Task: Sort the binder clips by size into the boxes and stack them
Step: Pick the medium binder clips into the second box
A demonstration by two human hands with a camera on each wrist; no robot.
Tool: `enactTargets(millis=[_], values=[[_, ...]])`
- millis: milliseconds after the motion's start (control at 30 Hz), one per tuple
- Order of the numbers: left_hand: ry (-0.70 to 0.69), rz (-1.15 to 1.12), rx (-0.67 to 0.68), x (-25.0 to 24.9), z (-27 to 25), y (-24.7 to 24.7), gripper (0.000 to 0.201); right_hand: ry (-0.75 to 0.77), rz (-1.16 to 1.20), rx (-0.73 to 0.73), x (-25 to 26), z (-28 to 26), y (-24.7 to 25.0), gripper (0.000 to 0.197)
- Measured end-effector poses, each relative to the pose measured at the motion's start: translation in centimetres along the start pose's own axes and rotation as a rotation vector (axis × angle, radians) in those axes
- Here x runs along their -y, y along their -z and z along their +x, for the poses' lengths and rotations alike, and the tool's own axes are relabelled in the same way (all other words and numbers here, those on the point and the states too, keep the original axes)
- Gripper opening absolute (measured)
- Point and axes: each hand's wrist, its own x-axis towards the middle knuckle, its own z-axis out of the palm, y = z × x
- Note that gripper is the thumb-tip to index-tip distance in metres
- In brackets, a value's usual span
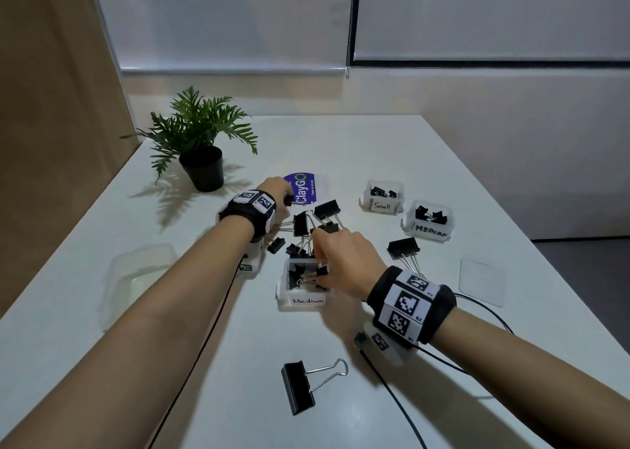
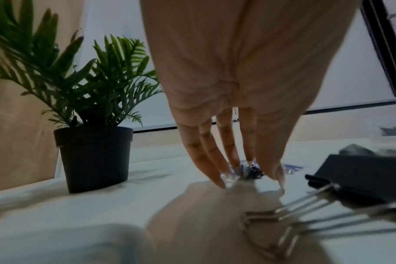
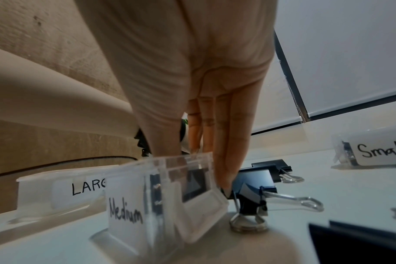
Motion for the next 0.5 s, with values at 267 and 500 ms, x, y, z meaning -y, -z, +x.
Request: enactTargets(millis=[267,500], values=[[0.040,-0.138,-0.063,0.46,0.07,0.00,0.033,0.007,0.031,-0.001,0.01,-0.12,0.03,0.030],[0.035,-0.148,-0.059,0.15,-0.54,0.05,0.049,0.010,0.016,-0.001,-0.11,-0.01,-0.26,0.029]])
